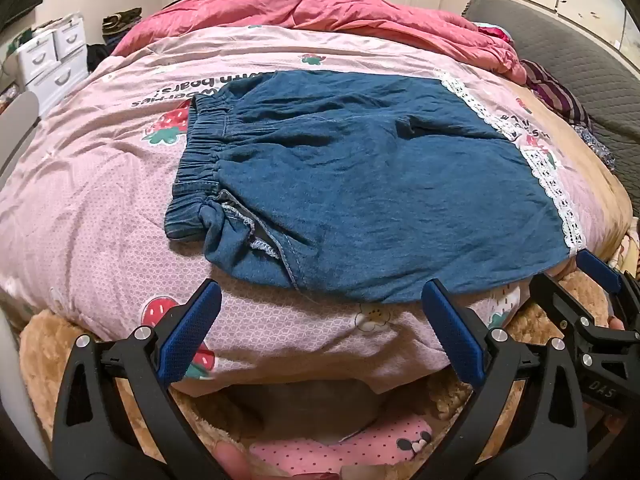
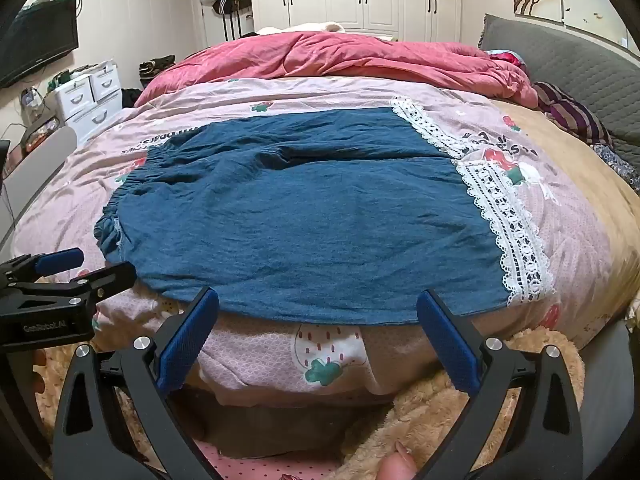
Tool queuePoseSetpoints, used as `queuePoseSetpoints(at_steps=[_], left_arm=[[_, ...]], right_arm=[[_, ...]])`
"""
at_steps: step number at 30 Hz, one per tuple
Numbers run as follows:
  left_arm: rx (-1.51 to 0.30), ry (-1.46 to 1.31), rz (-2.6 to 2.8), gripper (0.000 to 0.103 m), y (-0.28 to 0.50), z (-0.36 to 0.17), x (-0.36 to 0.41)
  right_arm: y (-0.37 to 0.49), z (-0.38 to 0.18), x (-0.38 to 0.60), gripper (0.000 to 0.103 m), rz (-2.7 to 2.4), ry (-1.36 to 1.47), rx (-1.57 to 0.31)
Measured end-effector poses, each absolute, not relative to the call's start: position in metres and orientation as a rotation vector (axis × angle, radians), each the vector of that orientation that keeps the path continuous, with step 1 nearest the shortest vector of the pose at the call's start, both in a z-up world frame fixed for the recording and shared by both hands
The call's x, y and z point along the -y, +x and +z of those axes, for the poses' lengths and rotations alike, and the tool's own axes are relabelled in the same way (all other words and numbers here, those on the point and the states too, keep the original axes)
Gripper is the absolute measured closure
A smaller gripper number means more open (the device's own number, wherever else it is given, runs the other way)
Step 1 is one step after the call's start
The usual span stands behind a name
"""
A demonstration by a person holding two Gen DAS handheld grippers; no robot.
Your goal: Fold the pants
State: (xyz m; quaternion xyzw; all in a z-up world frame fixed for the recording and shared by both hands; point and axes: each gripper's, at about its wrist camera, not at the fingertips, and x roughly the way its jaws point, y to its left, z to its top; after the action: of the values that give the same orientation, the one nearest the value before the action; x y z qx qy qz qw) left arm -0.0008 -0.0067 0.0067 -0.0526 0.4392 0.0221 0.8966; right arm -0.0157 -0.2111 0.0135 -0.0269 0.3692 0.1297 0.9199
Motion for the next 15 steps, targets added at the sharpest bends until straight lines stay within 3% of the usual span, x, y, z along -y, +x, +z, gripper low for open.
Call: queuePoseSetpoints(at_steps=[15], left_arm=[[-0.903,-0.115,0.037,0.009,-0.0002,0.0089,0.0065]], right_arm=[[-0.0136,0.0167,0.2096,0.004,0.259,-0.060,-0.751]])
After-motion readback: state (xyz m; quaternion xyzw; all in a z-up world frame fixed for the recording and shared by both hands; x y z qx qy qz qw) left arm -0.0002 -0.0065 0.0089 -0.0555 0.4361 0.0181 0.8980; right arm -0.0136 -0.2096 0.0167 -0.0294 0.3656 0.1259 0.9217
